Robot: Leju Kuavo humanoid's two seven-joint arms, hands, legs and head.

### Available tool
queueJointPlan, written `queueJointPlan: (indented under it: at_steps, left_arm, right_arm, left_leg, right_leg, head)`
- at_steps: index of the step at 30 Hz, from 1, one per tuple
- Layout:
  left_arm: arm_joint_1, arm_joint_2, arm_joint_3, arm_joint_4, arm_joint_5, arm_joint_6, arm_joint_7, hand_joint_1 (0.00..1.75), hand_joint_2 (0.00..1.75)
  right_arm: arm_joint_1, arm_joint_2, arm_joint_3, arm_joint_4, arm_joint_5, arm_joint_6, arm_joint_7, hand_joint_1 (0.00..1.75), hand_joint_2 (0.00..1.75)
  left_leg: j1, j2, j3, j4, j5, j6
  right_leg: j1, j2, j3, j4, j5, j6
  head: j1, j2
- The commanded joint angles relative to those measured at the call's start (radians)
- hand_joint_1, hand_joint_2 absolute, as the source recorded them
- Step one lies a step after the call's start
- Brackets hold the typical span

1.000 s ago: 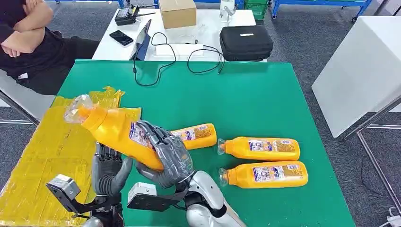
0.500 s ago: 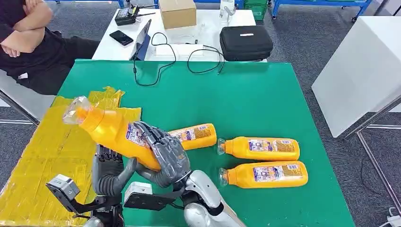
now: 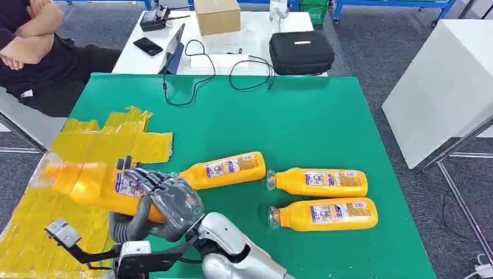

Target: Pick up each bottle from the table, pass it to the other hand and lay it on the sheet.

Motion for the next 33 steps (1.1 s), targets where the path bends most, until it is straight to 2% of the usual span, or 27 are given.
queueJointPlan:
  at_steps: [1, 5, 6, 7, 8, 19, 20, 21, 26, 30, 32, 33]
  left_arm:
    - [-0.051, 0.041, 0.006, 0.087, 0.098, -0.092, 0.022, 0.0, 1.75]
    - [-0.049, 0.026, 0.042, 0.087, 0.138, -0.086, 0.027, 0.0, 1.75]
    - [-0.049, 0.019, 0.052, 0.086, 0.15, -0.087, 0.032, 0.05, 1.75]
    - [-0.049, 0.016, 0.057, 0.084, 0.154, -0.086, 0.033, 1.54, 1.75]
    - [-0.048, 0.013, 0.06, 0.083, 0.156, -0.087, 0.034, 1.75, 1.75]
    - [-0.049, 0.003, 0.068, 0.078, 0.151, -0.087, 0.039, 1.75, 1.75]
    - [-0.049, 0.002, 0.069, 0.077, 0.151, -0.088, 0.039, 1.75, 1.75]
    - [-0.049, 0.001, 0.069, 0.077, 0.151, -0.087, 0.039, 1.75, 1.75]
    - [-0.047, 0.0, 0.07, 0.075, 0.153, -0.085, 0.04, 1.75, 1.75]
    - [-0.048, 0.0, 0.067, 0.075, 0.155, -0.082, 0.042, 1.75, 1.75]
    - [-0.048, 0.0, 0.067, 0.075, 0.155, -0.082, 0.042, 1.75, 1.75]
    - [-0.048, 0.0, 0.067, 0.075, 0.155, -0.082, 0.042, 1.75, 1.75]
  right_arm:
    - [-0.025, 0.017, 0.239, 0.244, -0.032, 0.029, -0.022, 1.75, 1.75]
    - [-0.014, 0.017, 0.252, 0.258, -0.023, 0.042, -0.041, 1.75, 1.75]
    - [-0.011, 0.017, 0.253, 0.261, -0.022, 0.043, -0.045, 1.75, 1.75]
    - [-0.009, 0.017, 0.254, 0.261, -0.022, 0.042, -0.045, 1.73, 1.75]
    - [-0.009, 0.017, 0.254, 0.26, -0.023, 0.043, -0.044, 1.73, 1.75]
    - [-0.013, 0.017, 0.252, 0.253, -0.029, 0.045, -0.032, 1.68, 1.75]
    - [-0.012, 0.017, 0.251, 0.254, -0.03, 0.043, -0.031, 1.75, 1.75]
    - [-0.012, 0.017, 0.25, 0.255, -0.03, 0.041, -0.029, 1.71, 1.75]
    - [-0.009, 0.017, 0.239, 0.252, -0.034, 0.022, -0.026, 1.71, 1.75]
    - [-0.008, 0.017, 0.233, 0.252, -0.03, 0.008, -0.02, 1.75, 1.75]
    - [-0.008, 0.017, 0.233, 0.252, -0.03, 0.008, -0.02, 1.75, 1.75]
    - [-0.008, 0.017, 0.233, 0.252, -0.03, 0.008, -0.02, 1.75, 1.75]
  left_leg:
    - [0.0, -0.002, 0.003, -0.003, 0.0, -0.002]
    - [0.001, -0.002, 0.004, -0.002, 0.0, -0.002]
    - [0.0, -0.003, 0.003, -0.002, 0.001, -0.002]
    - [0.001, -0.003, 0.004, -0.003, 0.0, -0.002]
    - [0.0, -0.003, 0.003, -0.002, 0.0, -0.002]
    - [0.001, -0.003, 0.002, -0.002, 0.0, -0.002]
    - [0.0, -0.003, 0.001, -0.001, 0.001, -0.001]
    - [0.001, -0.004, 0.002, -0.002, 0.0, -0.002]
    - [0.001, -0.003, 0.001, -0.002, 0.001, -0.001]
    - [0.002, -0.004, 0.005, -0.002, -0.001, -0.003]
    - [0.0, -0.003, 0.001, -0.002, 0.001, -0.001]
    - [0.001, -0.004, 0.003, -0.002, 0.0, -0.002]
  right_leg:
    - [0.0, -0.003, 0.004, -0.002, -0.001, 0.0]
    - [0.001, -0.004, 0.004, -0.003, -0.001, 0.0]
    - [0.0, -0.004, 0.004, -0.003, -0.001, 0.0]
    - [0.001, -0.005, 0.005, -0.003, -0.001, 0.0]
    - [0.001, -0.005, 0.004, -0.003, -0.001, 0.0]
    - [0.001, -0.005, 0.003, -0.003, -0.001, 0.0]
    - [0.0, -0.004, 0.002, -0.002, -0.001, 0.0]
    - [0.001, -0.006, 0.003, -0.002, -0.001, 0.0]
    - [0.001, -0.005, 0.002, -0.002, -0.001, 0.0]
    - [0.002, -0.007, 0.007, -0.003, -0.002, 0.0]
    - [0.0, -0.005, 0.001, -0.002, -0.001, 0.0]
    - [0.001, -0.007, 0.004, -0.003, -0.002, 0.0]
  head:
    - [0.0, 0.0]
    - [0.0, 0.0]
    - [0.0, 0.0]
    - [0.0, 0.0]
    - [0.0, 0.0]
    - [0.0, 0.0]
    - [0.0, 0.0]
    - [0.0, 0.0]
    - [0.0, 0.0]
    - [0.0, 0.0]
    - [0.0, 0.0]
    - [0.0, 0.0]
